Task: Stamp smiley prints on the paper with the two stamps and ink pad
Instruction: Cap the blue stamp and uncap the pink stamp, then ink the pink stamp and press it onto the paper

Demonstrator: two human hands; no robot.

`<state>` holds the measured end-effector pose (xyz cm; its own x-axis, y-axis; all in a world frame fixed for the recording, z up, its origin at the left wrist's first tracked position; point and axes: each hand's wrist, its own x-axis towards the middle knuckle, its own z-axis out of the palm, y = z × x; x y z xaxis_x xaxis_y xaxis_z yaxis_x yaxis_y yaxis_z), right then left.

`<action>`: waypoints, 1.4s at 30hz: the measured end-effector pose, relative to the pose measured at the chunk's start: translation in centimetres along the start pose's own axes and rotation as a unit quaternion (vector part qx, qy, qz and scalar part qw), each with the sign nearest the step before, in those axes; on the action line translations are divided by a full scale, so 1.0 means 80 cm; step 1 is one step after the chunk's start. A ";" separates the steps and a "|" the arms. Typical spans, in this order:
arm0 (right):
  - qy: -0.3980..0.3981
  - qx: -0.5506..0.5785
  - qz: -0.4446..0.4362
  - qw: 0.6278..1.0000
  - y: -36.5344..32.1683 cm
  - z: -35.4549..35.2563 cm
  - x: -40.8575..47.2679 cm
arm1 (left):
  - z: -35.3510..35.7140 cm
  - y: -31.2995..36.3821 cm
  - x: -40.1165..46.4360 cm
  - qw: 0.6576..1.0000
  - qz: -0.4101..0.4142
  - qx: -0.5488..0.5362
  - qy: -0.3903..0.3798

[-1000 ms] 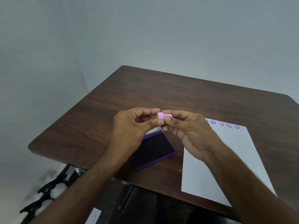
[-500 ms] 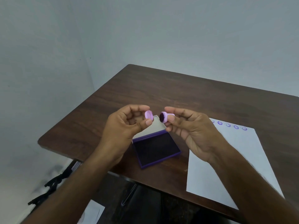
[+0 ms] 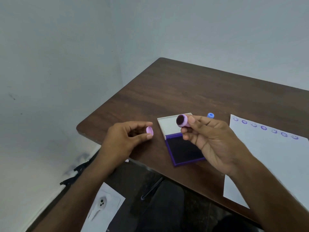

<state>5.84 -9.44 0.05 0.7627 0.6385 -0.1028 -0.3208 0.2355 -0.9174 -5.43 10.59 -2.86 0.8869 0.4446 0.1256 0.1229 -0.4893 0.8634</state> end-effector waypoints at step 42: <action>-0.125 0.179 0.078 0.973 0.008 -0.002 -0.018 | 0.046 0.074 0.008 0.966 0.247 -0.004 0.074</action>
<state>4.62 -10.30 -0.44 0.5434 0.8343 -0.0924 -0.6304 0.3330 -0.7012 -2.53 5.22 0.57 0.7636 0.2607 0.5907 -0.3030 -0.6632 0.6844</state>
